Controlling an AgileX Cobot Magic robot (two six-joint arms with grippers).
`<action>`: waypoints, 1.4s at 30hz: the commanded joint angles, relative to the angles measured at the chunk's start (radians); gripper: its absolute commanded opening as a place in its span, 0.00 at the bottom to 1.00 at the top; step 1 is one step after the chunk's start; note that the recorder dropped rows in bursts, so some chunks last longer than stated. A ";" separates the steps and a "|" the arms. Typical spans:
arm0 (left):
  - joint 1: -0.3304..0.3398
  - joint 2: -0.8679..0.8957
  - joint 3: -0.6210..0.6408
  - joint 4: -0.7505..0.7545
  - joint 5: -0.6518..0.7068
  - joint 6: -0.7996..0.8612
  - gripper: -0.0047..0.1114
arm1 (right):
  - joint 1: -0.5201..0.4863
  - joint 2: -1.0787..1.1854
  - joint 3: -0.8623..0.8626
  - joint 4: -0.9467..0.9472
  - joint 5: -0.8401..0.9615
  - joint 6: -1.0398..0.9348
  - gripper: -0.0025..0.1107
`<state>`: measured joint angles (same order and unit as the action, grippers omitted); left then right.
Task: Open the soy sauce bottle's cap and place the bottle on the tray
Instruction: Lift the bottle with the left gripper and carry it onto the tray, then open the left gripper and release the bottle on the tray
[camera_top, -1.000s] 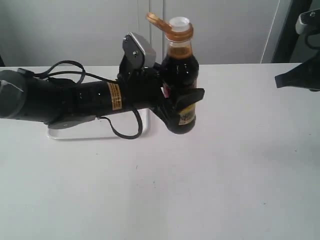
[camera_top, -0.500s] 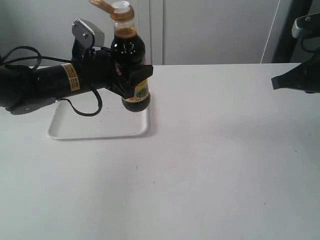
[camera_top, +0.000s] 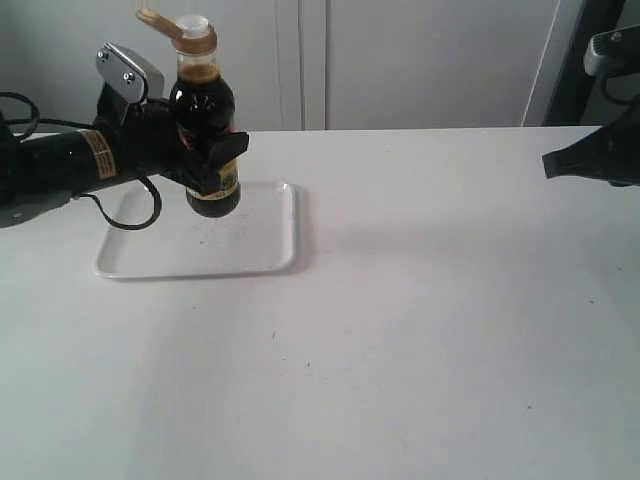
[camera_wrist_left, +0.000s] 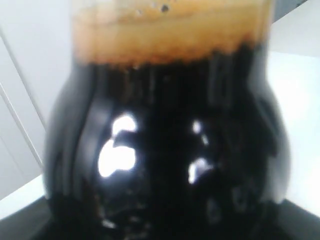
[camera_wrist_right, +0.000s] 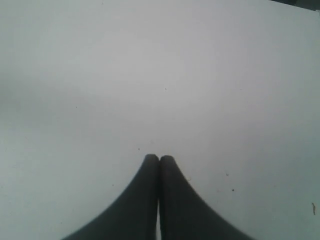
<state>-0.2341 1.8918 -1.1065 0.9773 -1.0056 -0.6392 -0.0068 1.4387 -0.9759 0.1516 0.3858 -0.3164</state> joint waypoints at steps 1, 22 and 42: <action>0.002 0.027 -0.012 -0.119 -0.073 0.067 0.04 | 0.000 0.001 0.004 0.010 -0.005 -0.004 0.02; 0.002 0.157 -0.012 -0.334 -0.171 0.176 0.04 | 0.000 0.001 0.004 0.012 0.010 -0.004 0.02; 0.002 0.190 -0.012 -0.326 -0.193 0.116 0.16 | 0.000 0.001 0.004 0.012 0.010 -0.004 0.02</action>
<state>-0.2341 2.0995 -1.1065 0.6545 -1.1039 -0.4996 -0.0068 1.4387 -0.9759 0.1577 0.3937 -0.3164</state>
